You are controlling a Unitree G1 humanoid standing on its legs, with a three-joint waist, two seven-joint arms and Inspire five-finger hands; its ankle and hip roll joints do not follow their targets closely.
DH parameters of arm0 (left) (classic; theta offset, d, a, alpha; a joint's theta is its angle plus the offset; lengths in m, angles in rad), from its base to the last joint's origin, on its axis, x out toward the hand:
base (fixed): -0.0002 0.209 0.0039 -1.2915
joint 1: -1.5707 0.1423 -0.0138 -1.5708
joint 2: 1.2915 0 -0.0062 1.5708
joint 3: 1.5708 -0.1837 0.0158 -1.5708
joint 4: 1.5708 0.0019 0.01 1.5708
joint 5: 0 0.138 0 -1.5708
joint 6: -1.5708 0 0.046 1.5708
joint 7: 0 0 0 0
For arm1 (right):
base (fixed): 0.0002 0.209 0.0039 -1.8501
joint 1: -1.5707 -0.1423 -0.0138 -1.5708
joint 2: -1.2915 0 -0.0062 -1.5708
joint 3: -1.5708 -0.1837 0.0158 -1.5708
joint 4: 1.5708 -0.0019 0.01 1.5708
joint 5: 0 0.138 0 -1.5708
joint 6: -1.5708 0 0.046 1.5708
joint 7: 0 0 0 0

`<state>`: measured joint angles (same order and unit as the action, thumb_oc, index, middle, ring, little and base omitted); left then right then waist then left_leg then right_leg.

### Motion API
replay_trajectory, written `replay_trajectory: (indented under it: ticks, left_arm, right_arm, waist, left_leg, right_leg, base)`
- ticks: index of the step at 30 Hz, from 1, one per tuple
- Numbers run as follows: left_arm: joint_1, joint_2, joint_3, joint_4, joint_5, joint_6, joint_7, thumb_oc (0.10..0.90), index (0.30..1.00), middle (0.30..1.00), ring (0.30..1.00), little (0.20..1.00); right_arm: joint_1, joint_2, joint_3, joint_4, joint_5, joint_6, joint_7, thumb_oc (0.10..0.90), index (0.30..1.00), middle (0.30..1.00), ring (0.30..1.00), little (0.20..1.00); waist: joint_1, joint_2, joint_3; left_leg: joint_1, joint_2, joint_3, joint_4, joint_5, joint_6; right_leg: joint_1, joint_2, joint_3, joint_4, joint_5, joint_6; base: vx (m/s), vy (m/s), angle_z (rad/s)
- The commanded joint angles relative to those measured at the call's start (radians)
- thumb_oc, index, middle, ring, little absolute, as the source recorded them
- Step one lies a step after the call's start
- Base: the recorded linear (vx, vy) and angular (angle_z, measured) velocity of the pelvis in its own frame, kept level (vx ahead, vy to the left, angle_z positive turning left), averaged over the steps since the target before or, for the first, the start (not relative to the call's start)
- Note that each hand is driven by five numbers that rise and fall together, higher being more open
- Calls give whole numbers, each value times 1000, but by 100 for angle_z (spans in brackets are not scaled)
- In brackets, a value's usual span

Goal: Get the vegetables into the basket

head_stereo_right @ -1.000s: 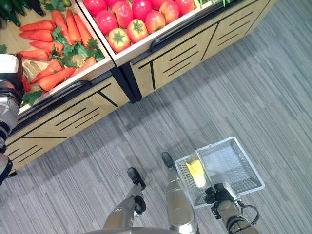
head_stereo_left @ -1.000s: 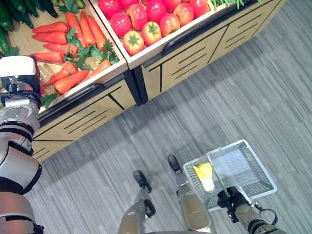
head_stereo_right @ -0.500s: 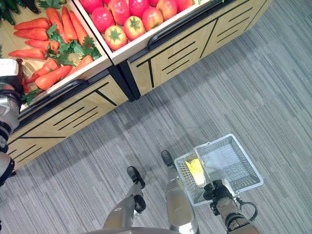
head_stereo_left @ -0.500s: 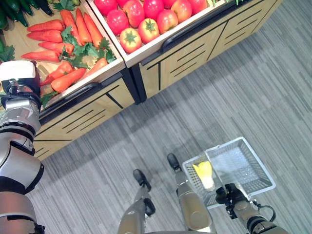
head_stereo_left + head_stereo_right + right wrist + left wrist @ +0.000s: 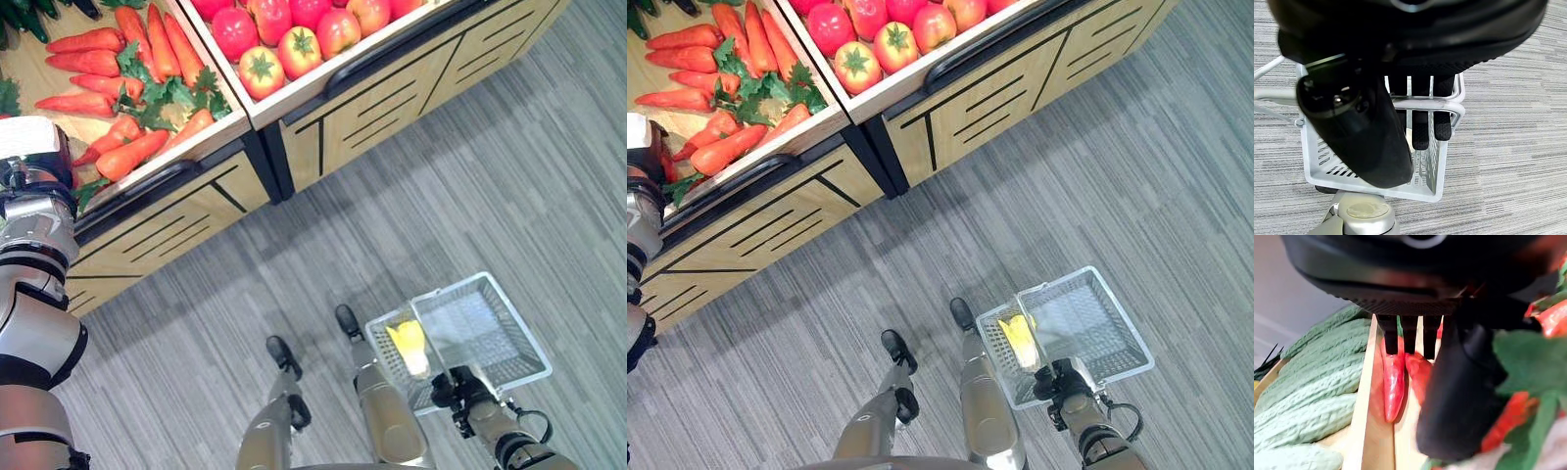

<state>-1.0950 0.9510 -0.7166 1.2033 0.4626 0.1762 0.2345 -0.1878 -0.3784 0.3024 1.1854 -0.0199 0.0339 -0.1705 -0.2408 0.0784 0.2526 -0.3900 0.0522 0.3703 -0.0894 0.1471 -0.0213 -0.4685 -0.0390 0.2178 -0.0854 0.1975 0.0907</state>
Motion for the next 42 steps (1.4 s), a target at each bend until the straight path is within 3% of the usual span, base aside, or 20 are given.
replay_trajectory:
  ticks: [1, 18, 25, 35, 42]
  left_arm:
    - [-70, 58, 36, 77, -21, 58, -14, 400, 300, 300, 300, 300]
    - [-75, 42, 39, 62, -33, 58, -7, 400, 300, 300, 300, 300]
    - [-105, 82, 27, 67, -36, 62, 19, 400, 300, 300, 300, 300]
    - [-288, 166, -148, 36, 37, 50, 62, 400, 300, 300, 300, 300]
    - [-366, 165, -174, 45, -12, 42, 91, 400, 300, 300, 300, 300]
  right_arm:
    - [41, -22, 50, 17, 42, 23, 22, 400, 300, 300, 300, 300]
    - [46, -22, 56, 11, 41, 24, 26, 400, 300, 300, 300, 300]
    - [50, -22, 64, 10, 39, 18, 29, 400, 300, 300, 300, 300]
    - [74, -36, 93, 6, 30, -4, 39, 400, 300, 300, 300, 300]
    - [79, -36, 93, 22, 37, -8, 40, 400, 300, 300, 300, 300]
  waist:
    - [6, -1, 6]
    - [14, -5, 12]
    - [17, -8, -6]
    - [22, -1, -65]
    - [23, 14, -101]
  left_leg:
    - [-17, 9, -95, 2, -1, -92]
    - [-29, 7, -106, 2, 5, -92]
    - [-18, 14, -113, 2, 7, -94]
    - [1, 21, -133, 2, 8, -99]
    - [-14, 20, -140, 2, 11, -98]
  right_leg:
    - [-43, -56, -79, 12, 30, 96]
    - [-55, -58, -90, 13, 35, 94]
    - [-42, -53, -94, 14, 30, 90]
    - [-10, -46, -114, 14, 23, 85]
    - [-20, -48, -123, 12, 26, 85]
  base:
    - [0, 0, 0]
    - [0, 0, 0]
    - [0, 0, 0]
    - [0, -22, 6]
    - [-9, -2, 8]
